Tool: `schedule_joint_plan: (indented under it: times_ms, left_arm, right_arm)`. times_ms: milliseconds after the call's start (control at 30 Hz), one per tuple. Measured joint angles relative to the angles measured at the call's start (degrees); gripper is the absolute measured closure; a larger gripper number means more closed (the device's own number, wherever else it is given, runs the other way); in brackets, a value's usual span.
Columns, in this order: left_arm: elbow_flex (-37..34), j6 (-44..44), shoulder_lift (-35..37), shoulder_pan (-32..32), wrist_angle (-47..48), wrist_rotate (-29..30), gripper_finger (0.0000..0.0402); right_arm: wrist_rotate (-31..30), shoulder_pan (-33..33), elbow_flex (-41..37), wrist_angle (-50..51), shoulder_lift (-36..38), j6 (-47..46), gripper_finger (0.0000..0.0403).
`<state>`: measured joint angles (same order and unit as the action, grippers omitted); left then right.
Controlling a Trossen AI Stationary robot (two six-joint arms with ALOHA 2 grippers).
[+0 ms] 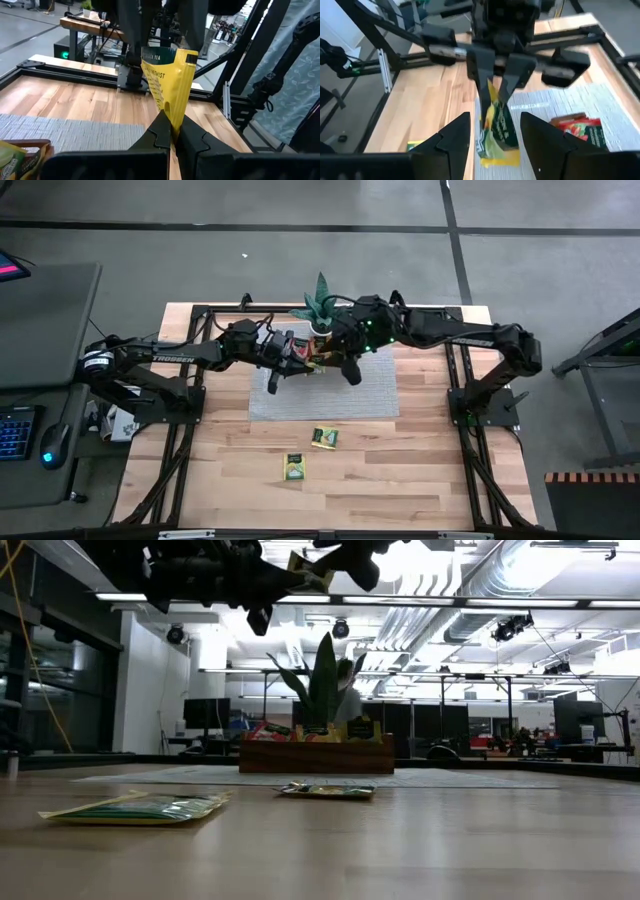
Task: Pick & Place Tea
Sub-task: Put the yellow tea bag into the right section of the wooden organizer
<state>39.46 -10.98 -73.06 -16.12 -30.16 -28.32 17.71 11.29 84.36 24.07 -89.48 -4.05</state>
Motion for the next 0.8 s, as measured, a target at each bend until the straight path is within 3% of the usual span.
schedule_joint_plan:
  times_ms: [233,600,800]
  left_arm:
    - [0.0,-0.2,0.0,0.0,0.3,-0.5,0.0401]
    - [0.0,-0.3,0.0,0.0,0.0,-0.9,0.0401]
    - [0.0,-0.3,0.0,0.0,0.3,-1.8,0.0401]
  right_arm:
    - [-0.1,1.2,0.0,-0.3,-0.3,-0.2,0.0233]
    - [6.0,1.7,0.0,-2.2,-3.5,-2.1,0.0233]
    - [6.0,1.7,0.0,-2.3,-4.4,-2.0,0.0234]
